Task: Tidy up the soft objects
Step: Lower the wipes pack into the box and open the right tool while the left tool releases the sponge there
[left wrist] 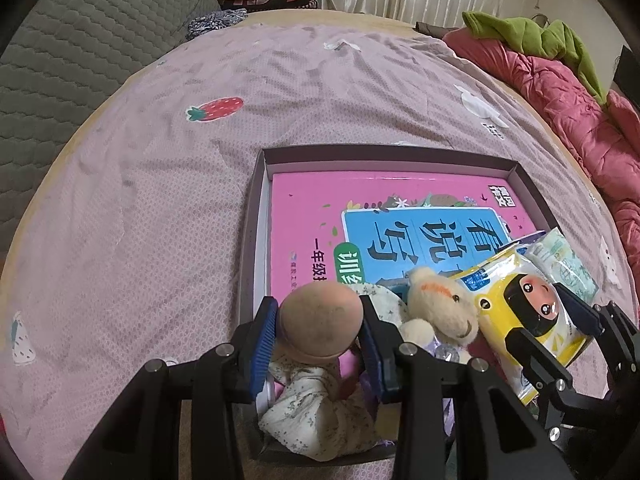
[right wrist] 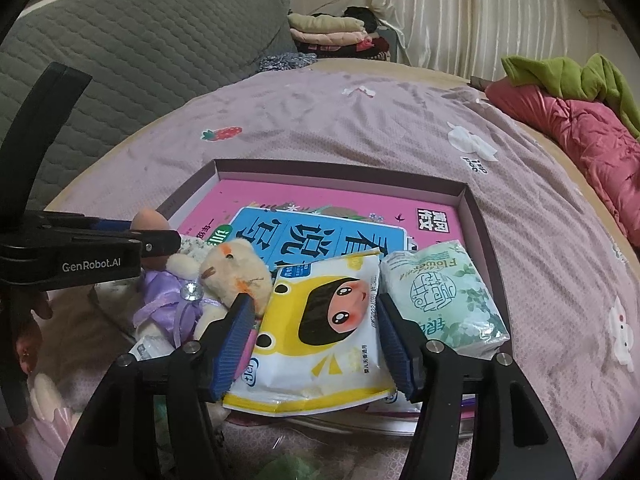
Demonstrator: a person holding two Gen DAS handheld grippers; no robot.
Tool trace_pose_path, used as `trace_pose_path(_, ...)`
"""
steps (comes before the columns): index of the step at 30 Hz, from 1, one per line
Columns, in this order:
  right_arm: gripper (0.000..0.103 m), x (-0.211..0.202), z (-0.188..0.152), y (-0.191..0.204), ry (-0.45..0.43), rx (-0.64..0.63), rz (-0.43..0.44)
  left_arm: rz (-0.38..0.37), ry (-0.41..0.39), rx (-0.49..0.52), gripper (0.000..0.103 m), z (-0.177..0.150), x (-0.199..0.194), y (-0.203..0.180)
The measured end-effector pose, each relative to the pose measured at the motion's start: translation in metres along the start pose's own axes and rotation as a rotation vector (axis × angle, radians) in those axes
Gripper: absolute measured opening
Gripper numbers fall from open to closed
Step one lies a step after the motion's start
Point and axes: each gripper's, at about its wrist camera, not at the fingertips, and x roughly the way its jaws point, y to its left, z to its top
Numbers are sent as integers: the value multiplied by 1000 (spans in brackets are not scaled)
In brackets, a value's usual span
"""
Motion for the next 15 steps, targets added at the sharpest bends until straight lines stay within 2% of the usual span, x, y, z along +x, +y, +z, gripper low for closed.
trace_pose_path(8, 72, -10, 4, -3, -37, 28, 39, 12, 29, 9, 41, -1, 8, -2)
trace_pose_path(15, 74, -21, 9, 3, -90, 12, 66, 19, 46, 1, 41, -1, 10, -3)
